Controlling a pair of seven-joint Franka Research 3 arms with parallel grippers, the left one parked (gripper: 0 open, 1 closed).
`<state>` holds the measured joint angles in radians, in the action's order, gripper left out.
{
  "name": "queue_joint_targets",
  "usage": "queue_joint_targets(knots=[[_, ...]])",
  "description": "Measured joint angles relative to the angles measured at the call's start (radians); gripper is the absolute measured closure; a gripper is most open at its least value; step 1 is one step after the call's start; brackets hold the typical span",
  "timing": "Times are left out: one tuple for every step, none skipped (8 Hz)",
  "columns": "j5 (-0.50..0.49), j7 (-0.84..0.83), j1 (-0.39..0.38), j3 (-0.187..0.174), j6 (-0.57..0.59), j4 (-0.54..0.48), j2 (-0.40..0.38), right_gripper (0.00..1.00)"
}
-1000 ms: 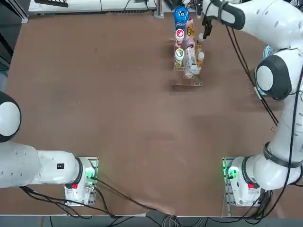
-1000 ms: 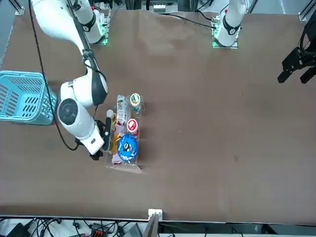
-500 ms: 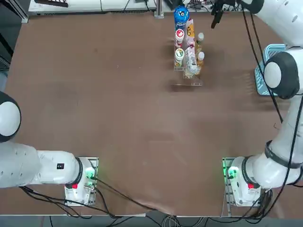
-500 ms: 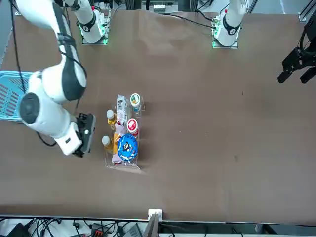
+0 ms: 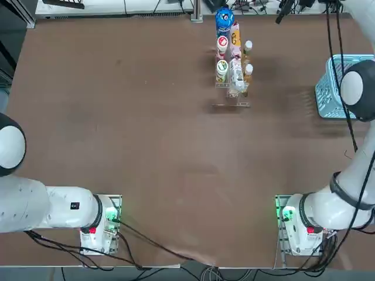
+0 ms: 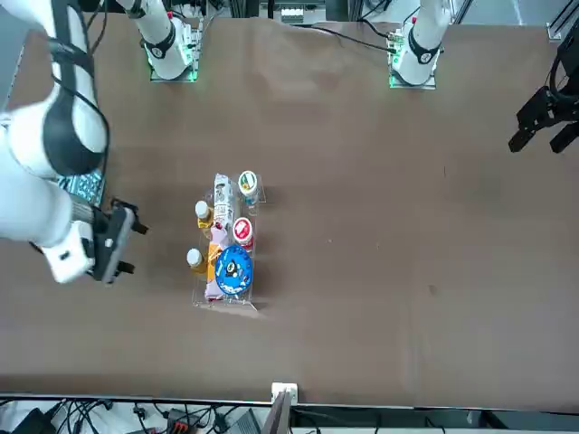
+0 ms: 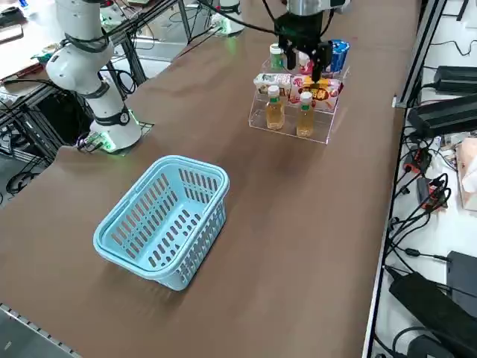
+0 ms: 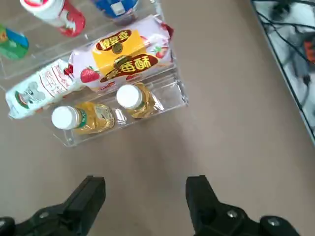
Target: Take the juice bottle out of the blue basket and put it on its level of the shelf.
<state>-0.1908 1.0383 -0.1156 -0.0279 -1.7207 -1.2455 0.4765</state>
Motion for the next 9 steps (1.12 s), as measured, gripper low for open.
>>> queue_joint_targets(knots=[[0.000,-0.087,0.011,0.000,0.030,0.002,-0.028,0.00],[0.000,-0.186,0.021,-0.001,0.073,0.003,-0.056,0.00],[0.001,-0.295,0.034,-0.001,0.114,0.003,-0.083,0.00],[0.004,-0.406,0.046,-0.004,0.138,-0.001,-0.108,0.00],[0.010,-0.518,0.053,-0.009,0.150,-0.013,-0.133,0.00],[0.016,-0.616,0.055,-0.014,0.156,-0.035,-0.158,0.00],[0.029,-0.699,0.055,-0.016,0.159,-0.066,-0.183,0.00],[0.072,-0.770,0.054,-0.016,0.159,-0.103,-0.209,0.00],[0.121,-0.819,0.052,-0.016,0.159,-0.140,-0.239,0.00]])
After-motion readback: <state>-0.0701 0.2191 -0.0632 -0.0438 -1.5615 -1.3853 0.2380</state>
